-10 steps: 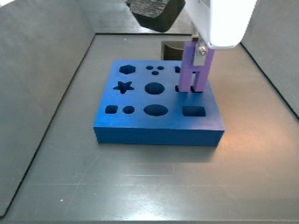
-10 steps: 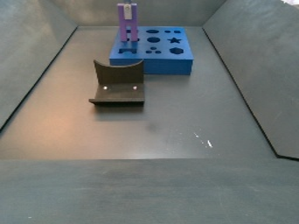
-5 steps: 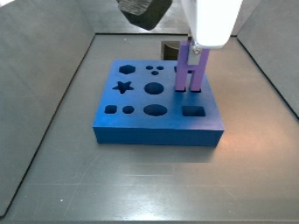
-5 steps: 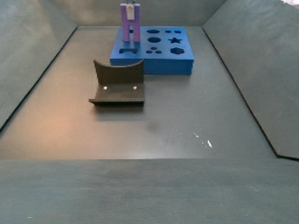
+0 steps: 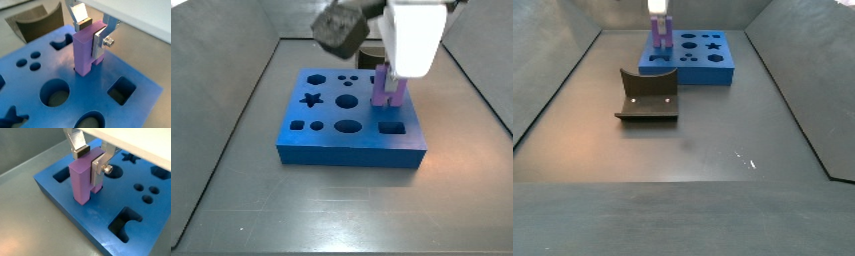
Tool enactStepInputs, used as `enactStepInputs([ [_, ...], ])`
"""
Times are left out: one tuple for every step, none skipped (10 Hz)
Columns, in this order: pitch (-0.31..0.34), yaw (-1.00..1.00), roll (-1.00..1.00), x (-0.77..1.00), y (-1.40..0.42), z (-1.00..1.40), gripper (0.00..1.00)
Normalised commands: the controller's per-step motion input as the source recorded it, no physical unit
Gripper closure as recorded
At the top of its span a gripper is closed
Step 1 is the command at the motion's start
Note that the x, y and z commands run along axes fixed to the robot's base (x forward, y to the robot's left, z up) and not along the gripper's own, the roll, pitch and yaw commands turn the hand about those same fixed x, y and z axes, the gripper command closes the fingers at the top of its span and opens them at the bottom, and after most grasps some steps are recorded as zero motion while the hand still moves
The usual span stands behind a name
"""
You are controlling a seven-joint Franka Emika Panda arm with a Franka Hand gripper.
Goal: Insert the double-square object.
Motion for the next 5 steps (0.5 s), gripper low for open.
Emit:
enactStepInputs([
  [0.000,0.14,0.10,0.00,-0.15,-0.61,1.00],
  [0.000,0.05,0.12,0.00,-0.12,-0.50,1.00],
  [-0.027,0.00,-0.01,0.00,-0.03,-0.31,1.00],
  [-0.029,0.00,-0.08,0.00,0.00,-0.14,1.00],
  [0.000,0.00,0.00,0.00,0.00,0.00,1.00],
])
